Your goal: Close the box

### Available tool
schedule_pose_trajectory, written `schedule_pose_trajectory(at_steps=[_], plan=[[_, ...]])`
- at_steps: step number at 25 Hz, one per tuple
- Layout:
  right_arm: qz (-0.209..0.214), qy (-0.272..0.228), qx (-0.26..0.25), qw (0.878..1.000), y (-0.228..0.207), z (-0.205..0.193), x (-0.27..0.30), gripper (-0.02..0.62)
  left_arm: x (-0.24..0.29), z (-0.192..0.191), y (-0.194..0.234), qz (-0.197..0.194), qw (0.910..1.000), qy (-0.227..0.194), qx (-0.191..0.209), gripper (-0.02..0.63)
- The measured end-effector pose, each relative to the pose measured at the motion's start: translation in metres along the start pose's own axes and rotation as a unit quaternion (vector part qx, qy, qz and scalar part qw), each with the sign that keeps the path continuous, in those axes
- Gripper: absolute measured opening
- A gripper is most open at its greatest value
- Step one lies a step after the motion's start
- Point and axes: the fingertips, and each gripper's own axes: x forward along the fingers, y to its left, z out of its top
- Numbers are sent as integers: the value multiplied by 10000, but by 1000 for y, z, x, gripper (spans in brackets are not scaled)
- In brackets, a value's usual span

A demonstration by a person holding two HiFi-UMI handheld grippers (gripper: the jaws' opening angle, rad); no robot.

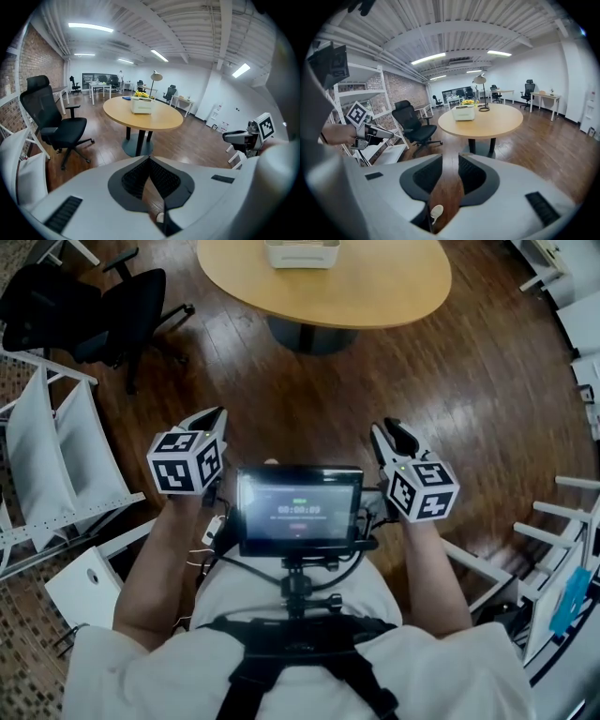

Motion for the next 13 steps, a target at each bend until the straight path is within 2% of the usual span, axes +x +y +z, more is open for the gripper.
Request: schedule_pose_trajectory(at_steps=[13], plan=[[225, 34, -86, 9997, -9, -31, -26, 115, -27, -32, -35, 206, 9998, 66, 0, -6]])
